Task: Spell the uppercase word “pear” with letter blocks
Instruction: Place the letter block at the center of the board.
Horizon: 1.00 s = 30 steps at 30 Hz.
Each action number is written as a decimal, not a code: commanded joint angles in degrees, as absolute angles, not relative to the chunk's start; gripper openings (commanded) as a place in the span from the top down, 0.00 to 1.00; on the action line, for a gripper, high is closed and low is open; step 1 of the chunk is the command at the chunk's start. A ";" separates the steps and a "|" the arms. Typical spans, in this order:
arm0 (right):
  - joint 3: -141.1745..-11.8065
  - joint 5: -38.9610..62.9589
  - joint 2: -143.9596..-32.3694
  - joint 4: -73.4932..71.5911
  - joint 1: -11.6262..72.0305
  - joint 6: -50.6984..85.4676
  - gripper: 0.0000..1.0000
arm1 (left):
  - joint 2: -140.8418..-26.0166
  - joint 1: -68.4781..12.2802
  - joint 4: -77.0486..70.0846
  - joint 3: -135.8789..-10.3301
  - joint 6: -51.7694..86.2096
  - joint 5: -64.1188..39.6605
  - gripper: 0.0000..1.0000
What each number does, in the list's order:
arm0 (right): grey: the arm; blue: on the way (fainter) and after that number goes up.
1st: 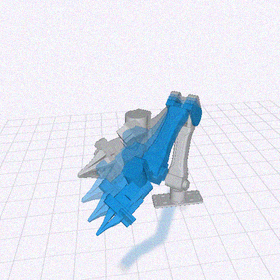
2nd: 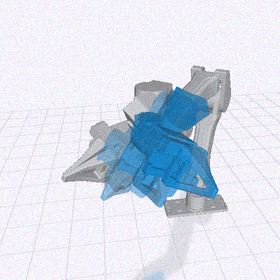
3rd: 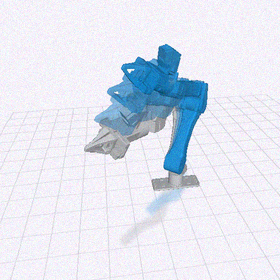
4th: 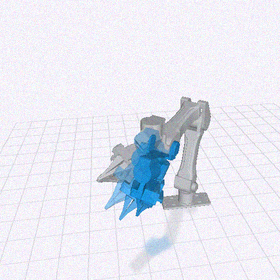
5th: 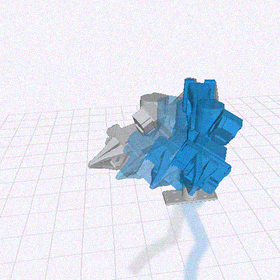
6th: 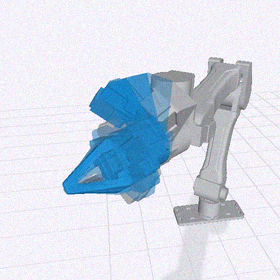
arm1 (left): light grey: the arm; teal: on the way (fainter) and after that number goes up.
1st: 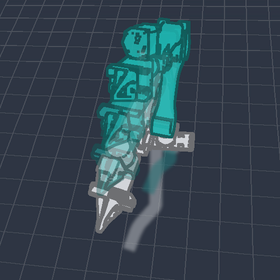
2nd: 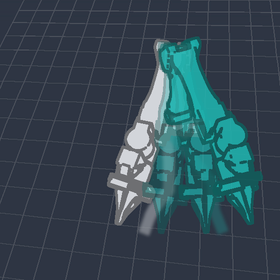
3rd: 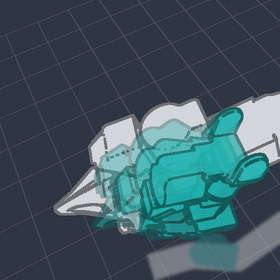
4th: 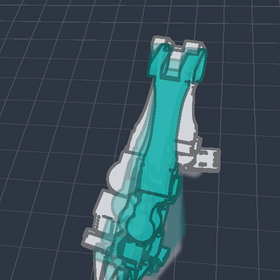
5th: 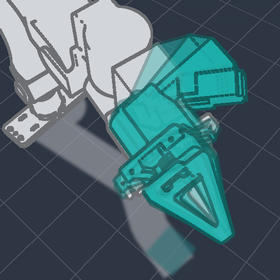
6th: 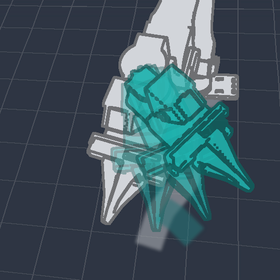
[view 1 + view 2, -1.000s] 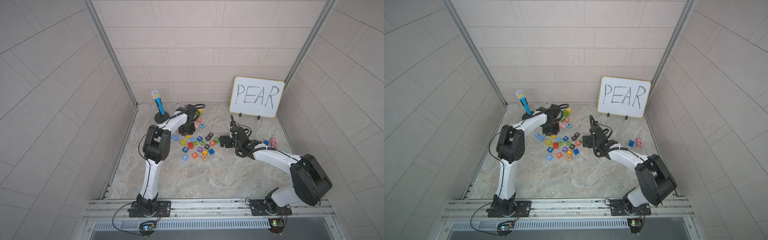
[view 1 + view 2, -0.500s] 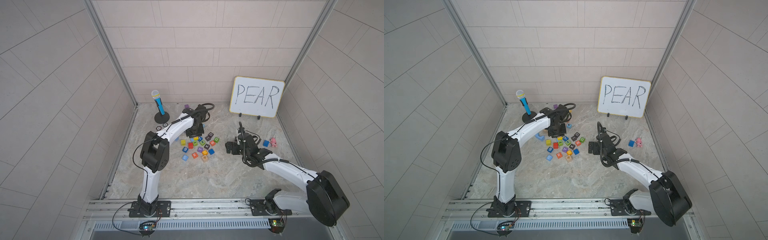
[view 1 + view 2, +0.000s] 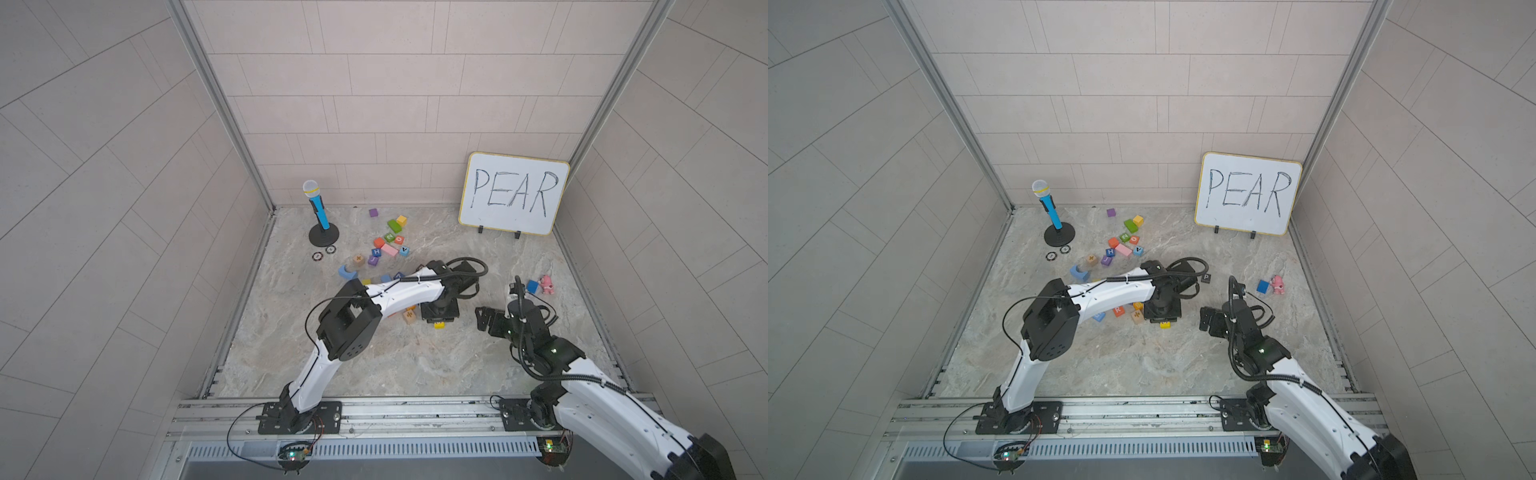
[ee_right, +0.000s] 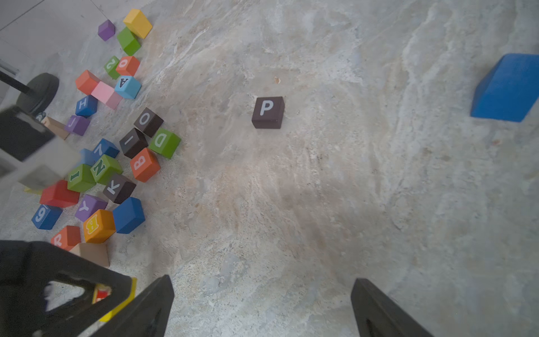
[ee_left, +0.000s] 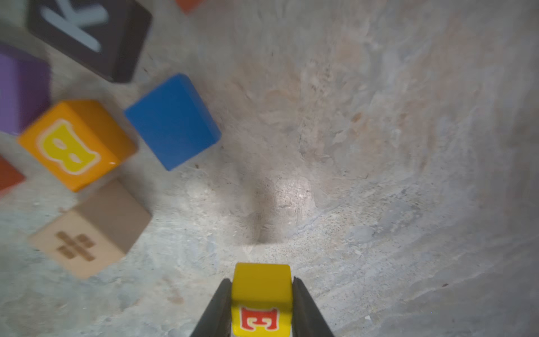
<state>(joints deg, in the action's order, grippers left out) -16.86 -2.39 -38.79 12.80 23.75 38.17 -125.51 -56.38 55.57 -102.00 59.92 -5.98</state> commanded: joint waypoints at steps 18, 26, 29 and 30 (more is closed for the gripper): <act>-15.55 3.43 -33.76 18.38 21.19 36.84 0.02 | -130.92 -56.52 53.82 -107.96 64.47 -7.59 0.46; -17.62 13.56 -32.91 22.41 21.13 37.41 0.11 | -120.10 -53.83 49.41 -98.79 62.39 -5.97 0.40; -17.47 18.56 -34.21 20.41 21.31 41.68 0.15 | -114.63 -51.67 48.62 -94.16 60.32 -4.81 0.40; -16.88 20.15 -34.80 18.44 21.63 43.87 0.16 | -112.70 -50.79 47.89 -92.42 59.60 -4.55 0.40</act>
<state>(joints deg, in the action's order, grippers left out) -16.80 13.98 -33.80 20.01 21.32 38.81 -118.21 -52.93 48.82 -95.02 62.02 -7.03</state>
